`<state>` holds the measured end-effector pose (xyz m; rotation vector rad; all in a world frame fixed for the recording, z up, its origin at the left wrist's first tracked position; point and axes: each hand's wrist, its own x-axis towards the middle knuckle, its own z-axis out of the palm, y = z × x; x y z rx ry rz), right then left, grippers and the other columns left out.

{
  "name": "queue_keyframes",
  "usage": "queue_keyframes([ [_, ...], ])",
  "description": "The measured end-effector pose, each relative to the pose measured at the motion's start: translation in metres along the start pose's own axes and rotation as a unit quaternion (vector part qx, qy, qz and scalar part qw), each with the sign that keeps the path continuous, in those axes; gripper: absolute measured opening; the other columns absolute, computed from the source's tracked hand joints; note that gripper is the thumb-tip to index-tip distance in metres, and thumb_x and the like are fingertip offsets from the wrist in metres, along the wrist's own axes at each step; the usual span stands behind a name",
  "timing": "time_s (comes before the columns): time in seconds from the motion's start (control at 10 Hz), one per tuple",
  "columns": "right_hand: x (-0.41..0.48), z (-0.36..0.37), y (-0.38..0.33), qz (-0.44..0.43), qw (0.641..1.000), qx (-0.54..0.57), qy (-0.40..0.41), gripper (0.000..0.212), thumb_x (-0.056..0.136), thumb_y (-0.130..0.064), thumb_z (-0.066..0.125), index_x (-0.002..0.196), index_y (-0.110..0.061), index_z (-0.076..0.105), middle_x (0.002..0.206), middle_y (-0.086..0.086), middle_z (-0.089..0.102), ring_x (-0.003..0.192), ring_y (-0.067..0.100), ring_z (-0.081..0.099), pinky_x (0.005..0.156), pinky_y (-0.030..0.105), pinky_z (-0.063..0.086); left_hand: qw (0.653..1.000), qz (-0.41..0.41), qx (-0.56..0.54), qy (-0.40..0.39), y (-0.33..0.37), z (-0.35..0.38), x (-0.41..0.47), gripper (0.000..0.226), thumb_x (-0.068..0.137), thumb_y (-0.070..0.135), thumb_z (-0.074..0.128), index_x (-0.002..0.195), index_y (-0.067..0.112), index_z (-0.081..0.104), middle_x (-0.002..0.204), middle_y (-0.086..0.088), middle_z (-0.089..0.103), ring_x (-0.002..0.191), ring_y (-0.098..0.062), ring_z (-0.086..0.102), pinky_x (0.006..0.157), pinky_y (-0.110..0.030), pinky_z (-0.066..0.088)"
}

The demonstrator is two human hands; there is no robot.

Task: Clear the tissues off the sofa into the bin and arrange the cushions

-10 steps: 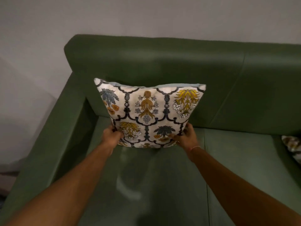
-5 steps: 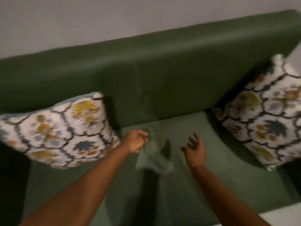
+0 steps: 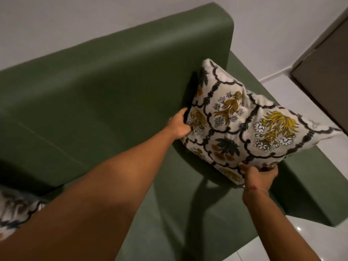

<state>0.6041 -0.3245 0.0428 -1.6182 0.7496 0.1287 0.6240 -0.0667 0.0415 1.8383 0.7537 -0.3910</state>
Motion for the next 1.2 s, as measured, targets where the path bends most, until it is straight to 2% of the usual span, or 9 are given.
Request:
queue_keyframes([
  [0.3,0.03,-0.03,-0.003,0.074,0.982,-0.004,-0.171,0.081,0.067,0.016,0.059,0.132,-0.029,0.044,0.133,-0.001,0.053,0.121,0.027,0.049,0.1,0.046,0.044,0.993,-0.011,-0.106,0.043,-0.002,0.014,-0.018,0.095,0.064,0.001,0.059,0.146,0.033,0.026,0.145,-0.004,0.045,0.136,-0.028,0.038,0.112,-0.048,0.036],
  [0.4,0.02,-0.022,-0.005,0.058,0.972,-0.033,-0.224,0.076,0.067,0.015,0.061,0.126,-0.031,0.049,0.12,-0.007,0.06,0.112,0.023,0.054,0.096,0.047,0.046,0.985,-0.008,-0.14,0.097,-0.027,-0.005,-0.047,0.078,0.058,0.012,0.062,0.13,0.032,0.039,0.129,-0.004,0.057,0.124,-0.028,0.05,0.107,-0.048,0.042],
  [0.5,0.003,0.003,-0.011,0.023,0.955,-0.08,-0.286,0.072,0.066,0.014,0.065,0.12,-0.033,0.055,0.112,-0.009,0.065,0.106,0.019,0.059,0.079,0.037,0.051,0.967,-0.034,-0.17,0.189,-0.065,-0.027,-0.082,0.063,0.056,0.016,0.068,0.111,0.029,0.042,0.104,0.005,0.063,0.102,-0.02,0.059,0.093,-0.038,0.048],
  [0.6,-0.009,0.037,-0.017,-0.007,0.926,-0.112,-0.361,0.07,0.066,0.012,0.068,0.119,-0.032,0.057,0.118,-0.004,0.067,0.11,0.022,0.061,0.08,0.04,0.052,0.938,-0.05,-0.196,0.28,-0.105,-0.045,-0.117,0.057,0.058,0.01,0.074,0.103,0.028,0.044,0.089,0.017,0.061,0.088,-0.012,0.061,0.082,-0.027,0.045],
  [0.7,-0.021,0.076,-0.016,-0.035,0.899,-0.136,-0.416,0.073,0.066,0.013,0.067,0.124,-0.029,0.054,0.12,-0.003,0.067,0.112,0.023,0.061,0.083,0.042,0.053,0.913,-0.056,-0.248,0.319,-0.141,-0.053,-0.139,0.058,0.061,0.004,0.073,0.106,0.032,0.05,0.096,0.016,0.066,0.098,-0.014,0.064,0.09,-0.032,0.049],
  [0.8,-0.027,0.108,-0.012,-0.099,0.892,-0.161,-0.411,0.076,0.065,0.016,0.064,0.128,-0.024,0.051,0.125,-0.001,0.063,0.112,0.024,0.057,0.087,0.044,0.052,0.904,-0.061,-0.266,0.331,-0.159,-0.051,-0.144,0.065,0.062,0.007,0.076,0.11,0.04,0.048,0.095,0.023,0.064,0.094,0.001,0.061,0.09,-0.028,0.047],
  [1.0,-0.029,0.123,0.006,-0.17,0.89,-0.222,-0.361,0.069,0.071,0.01,0.067,0.132,-0.014,0.045,0.132,0.009,0.056,0.115,0.023,0.053,0.1,0.052,0.047,0.915,-0.038,-0.186,0.355,-0.173,-0.042,-0.142,0.069,0.066,0.01,0.07,0.127,0.029,0.044,0.118,-0.004,0.068,0.111,-0.026,0.063,0.099,-0.043,0.051],
  [1.1,-0.038,0.114,0.005,-0.158,0.895,-0.255,-0.329,0.072,0.073,0.005,0.067,0.136,-0.017,0.04,0.138,0.01,0.052,0.123,0.025,0.049,0.104,0.052,0.044,0.929,-0.04,-0.134,0.343,-0.172,-0.043,-0.155,0.069,0.071,0.018,0.068,0.133,0.03,0.041,0.123,-0.007,0.066,0.114,-0.029,0.061,0.097,-0.042,0.051],
  [1.2,-0.065,0.096,-0.001,-0.129,0.944,-0.205,-0.226,0.081,0.075,0.006,0.067,0.144,-0.021,0.032,0.147,0.01,0.043,0.132,0.029,0.043,0.106,0.048,0.043,0.947,-0.064,-0.054,0.309,-0.187,-0.045,-0.177,0.07,0.078,0.024,0.064,0.142,0.03,0.034,0.133,-0.009,0.061,0.119,-0.032,0.057,0.097,-0.043,0.05],
])
